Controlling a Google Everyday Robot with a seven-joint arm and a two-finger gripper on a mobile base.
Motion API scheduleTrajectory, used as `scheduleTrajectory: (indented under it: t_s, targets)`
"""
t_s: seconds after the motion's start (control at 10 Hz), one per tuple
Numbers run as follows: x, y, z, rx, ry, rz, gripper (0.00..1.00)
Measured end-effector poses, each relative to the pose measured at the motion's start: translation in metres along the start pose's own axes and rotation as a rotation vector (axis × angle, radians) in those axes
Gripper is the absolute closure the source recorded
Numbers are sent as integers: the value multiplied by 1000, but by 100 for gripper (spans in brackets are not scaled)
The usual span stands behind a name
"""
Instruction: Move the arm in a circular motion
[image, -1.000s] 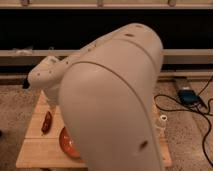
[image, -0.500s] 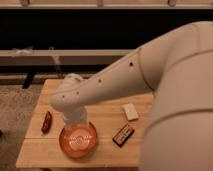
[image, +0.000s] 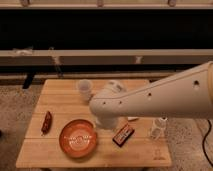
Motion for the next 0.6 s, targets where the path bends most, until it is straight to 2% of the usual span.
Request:
scheduleTrajectory:
  t_s: [0.1,0.2,0.3,0.4,0.6]
  targets:
    - [-6,-21,-2,5,-6,30,35]
    - [-25,-67,-6,10,-19,83,35]
    - [-33,-90,-7,10,-25,103,35]
    - [-41,-110,-9,11,-33,122,35]
    - [-48,-127,-10,10,-42,135,35]
